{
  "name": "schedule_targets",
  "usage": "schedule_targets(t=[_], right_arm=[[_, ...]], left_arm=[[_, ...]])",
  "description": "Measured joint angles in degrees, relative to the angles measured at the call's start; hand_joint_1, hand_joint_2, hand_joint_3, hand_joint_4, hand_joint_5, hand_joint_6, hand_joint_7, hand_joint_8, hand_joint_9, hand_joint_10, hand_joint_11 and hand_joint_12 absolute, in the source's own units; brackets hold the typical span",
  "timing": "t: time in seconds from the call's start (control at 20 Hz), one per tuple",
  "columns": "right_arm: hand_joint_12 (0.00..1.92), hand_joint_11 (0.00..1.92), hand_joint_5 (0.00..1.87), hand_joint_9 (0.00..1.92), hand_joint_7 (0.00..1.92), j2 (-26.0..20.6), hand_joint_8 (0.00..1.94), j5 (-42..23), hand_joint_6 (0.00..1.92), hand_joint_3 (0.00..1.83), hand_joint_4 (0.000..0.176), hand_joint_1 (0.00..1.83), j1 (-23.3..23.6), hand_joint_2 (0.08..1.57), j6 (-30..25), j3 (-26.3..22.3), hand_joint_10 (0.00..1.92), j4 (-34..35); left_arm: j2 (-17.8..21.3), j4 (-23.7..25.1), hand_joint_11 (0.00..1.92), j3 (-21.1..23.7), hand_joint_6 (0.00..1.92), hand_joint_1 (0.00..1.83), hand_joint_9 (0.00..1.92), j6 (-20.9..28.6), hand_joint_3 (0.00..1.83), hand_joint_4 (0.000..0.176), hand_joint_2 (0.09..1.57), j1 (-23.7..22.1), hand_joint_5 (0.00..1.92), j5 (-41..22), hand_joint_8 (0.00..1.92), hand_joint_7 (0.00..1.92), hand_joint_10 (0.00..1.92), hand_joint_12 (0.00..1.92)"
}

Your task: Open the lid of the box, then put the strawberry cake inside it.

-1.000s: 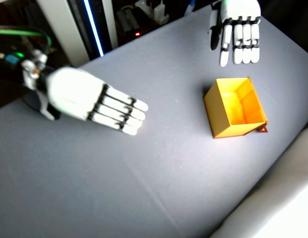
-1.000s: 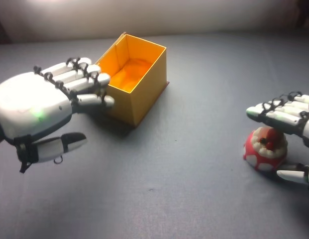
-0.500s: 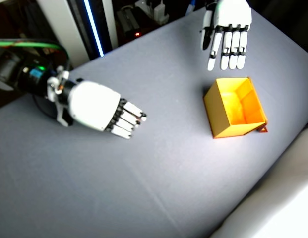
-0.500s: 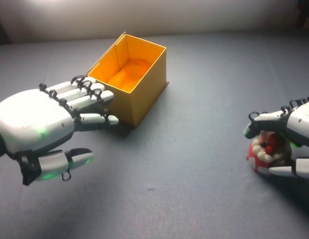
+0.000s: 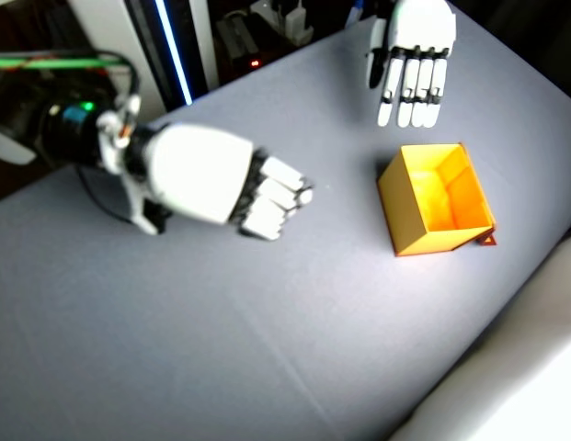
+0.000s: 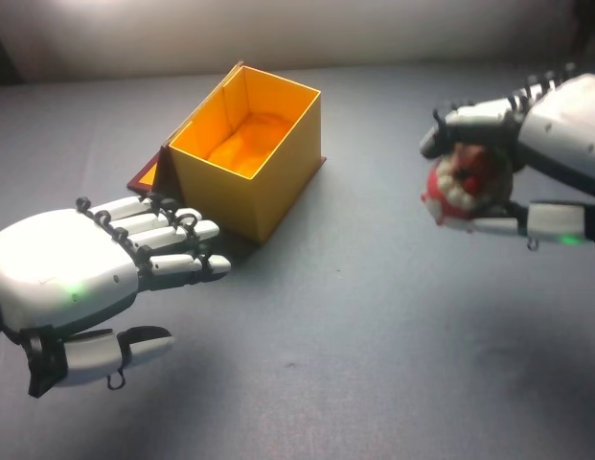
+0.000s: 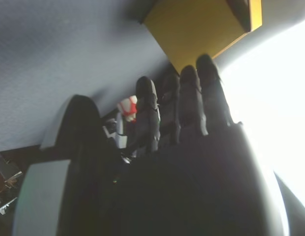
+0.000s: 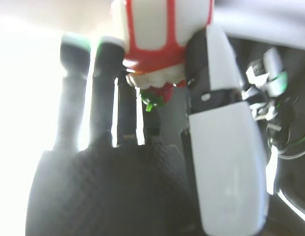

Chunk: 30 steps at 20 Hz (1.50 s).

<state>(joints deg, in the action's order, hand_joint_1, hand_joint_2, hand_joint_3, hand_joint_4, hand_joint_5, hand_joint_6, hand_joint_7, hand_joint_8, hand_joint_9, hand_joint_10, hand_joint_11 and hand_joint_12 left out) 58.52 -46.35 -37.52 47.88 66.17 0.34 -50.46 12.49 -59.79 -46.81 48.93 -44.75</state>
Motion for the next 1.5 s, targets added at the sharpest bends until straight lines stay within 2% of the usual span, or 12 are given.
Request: schedule_targets(t=[0.15, 0.25, 0.35, 0.4, 0.6, 0.75, 0.85, 0.9, 0.95, 1.15, 1.2, 1.5], right_arm=[[1.90, 0.51, 0.56, 0.61, 0.68, 3.1, 1.58, 2.1, 1.52, 0.00, 0.000, 1.11, 3.9, 1.32, 0.0, 2.9, 1.53, -0.4], [1.87, 0.53, 0.62, 0.72, 0.71, 5.9, 1.44, 3.9, 1.33, 0.00, 0.000, 1.31, 6.7, 1.26, 0.0, 5.2, 1.64, -1.0], [1.90, 0.76, 0.70, 0.78, 0.73, 8.5, 1.62, 5.5, 1.16, 0.00, 0.000, 1.22, 9.3, 1.26, 0.0, 7.2, 1.71, -2.1], [1.92, 1.03, 0.66, 0.95, 0.70, 9.2, 1.56, 6.1, 1.38, 0.01, 0.000, 1.19, 10.1, 1.28, 0.0, 7.8, 1.88, -2.5], [1.81, 0.81, 0.64, 0.81, 0.79, 12.3, 1.56, 8.9, 1.25, 0.00, 0.000, 1.20, 15.2, 1.27, -0.1, 11.7, 1.52, -4.3], [1.85, 0.84, 0.62, 0.85, 0.77, 14.7, 1.60, 10.1, 1.28, 0.00, 0.000, 1.19, 17.4, 1.28, -0.1, 14.3, 1.61, -4.2], [1.91, 1.16, 0.67, 1.07, 0.72, 17.3, 1.54, 12.3, 1.38, 0.00, 0.000, 1.19, 19.1, 1.27, -0.1, 15.8, 1.87, -5.7], [1.92, 1.28, 0.71, 1.16, 0.93, 18.3, 1.79, 13.1, 1.37, 0.00, 0.000, 1.12, 19.7, 1.26, -0.1, 16.3, 1.91, -6.2], [1.92, 1.06, 0.64, 0.96, 0.78, 19.4, 1.70, 13.9, 1.28, 0.00, 0.000, 1.17, 20.3, 1.29, -0.1, 17.0, 1.80, -6.6], [1.92, 0.98, 0.60, 0.91, 0.72, 22.0, 1.66, 16.2, 1.30, 0.00, 0.000, 1.18, 21.0, 1.30, -0.1, 19.2, 1.77, -6.6], [1.79, 0.84, 0.60, 0.83, 0.77, 23.1, 1.58, 17.5, 1.32, 0.00, 0.000, 1.19, 21.1, 1.29, -0.1, 20.2, 1.51, -6.6], [1.65, 0.66, 0.64, 0.78, 0.63, 26.7, 1.51, 21.1, 1.22, 0.00, 0.000, 1.33, 22.8, 1.26, 0.0, 23.5, 1.58, -6.6]], left_arm=[[0.0, 0.7, 0.00, 0.3, 0.00, 0.53, 0.07, 1.3, 0.00, 0.014, 1.46, 0.0, 0.28, -0.2, 0.00, 0.08, 0.01, 0.58], [0.0, 3.2, 0.00, 0.5, 0.00, 0.51, 0.08, 2.7, 0.00, 0.009, 1.46, 0.0, 0.28, -0.3, 0.00, 0.08, 0.01, 0.65], [0.0, 3.6, 0.00, 0.5, 0.02, 0.60, 0.10, 3.2, 0.00, 0.002, 1.43, 0.2, 0.32, 0.1, 0.01, 0.11, 0.02, 0.77], [0.0, 3.6, 0.00, 0.4, 0.02, 0.62, 0.10, 3.3, 0.00, 0.002, 1.42, 0.2, 0.33, 0.1, 0.01, 0.11, 0.02, 0.77], [-1.0, 4.4, 0.00, -0.4, 0.02, 0.69, 0.16, 4.1, 0.00, 0.001, 1.38, -0.1, 0.37, 0.1, 0.01, 0.16, 0.05, 0.95], [-2.2, 6.3, 0.00, -1.7, 0.02, 0.71, 0.18, 5.8, 0.00, 0.000, 1.38, -1.0, 0.38, 0.4, 0.01, 0.18, 0.05, 1.02], [-3.1, 7.5, 0.00, -2.3, 0.02, 0.64, 0.18, 6.6, 0.01, 0.000, 1.40, -1.8, 0.39, 0.7, 0.00, 0.18, 0.05, 1.07], [-3.3, 7.9, 0.00, -2.4, 0.02, 0.64, 0.17, 6.8, 0.01, 0.000, 1.40, -2.0, 0.39, 0.8, 0.00, 0.17, 0.04, 1.08], [-3.7, 8.7, 0.00, -2.7, 0.02, 0.61, 0.16, 7.5, 0.01, 0.000, 1.41, -2.3, 0.39, 1.0, 0.00, 0.16, 0.04, 1.06], [-4.7, 9.7, 0.00, -3.9, 0.02, 0.58, 0.16, 8.4, 0.01, 0.000, 1.43, -3.1, 0.41, 2.3, 0.00, 0.15, 0.03, 0.99], [-4.9, 10.1, 0.00, -3.9, 0.02, 0.59, 0.16, 8.8, 0.00, 0.000, 1.42, -3.2, 0.42, 2.4, 0.00, 0.15, 0.02, 0.94], [-5.9, 12.0, 0.00, -4.9, 0.00, 0.56, 0.15, 10.4, 0.00, 0.000, 1.43, -4.1, 0.42, 2.8, 0.00, 0.19, 0.01, 0.75]])
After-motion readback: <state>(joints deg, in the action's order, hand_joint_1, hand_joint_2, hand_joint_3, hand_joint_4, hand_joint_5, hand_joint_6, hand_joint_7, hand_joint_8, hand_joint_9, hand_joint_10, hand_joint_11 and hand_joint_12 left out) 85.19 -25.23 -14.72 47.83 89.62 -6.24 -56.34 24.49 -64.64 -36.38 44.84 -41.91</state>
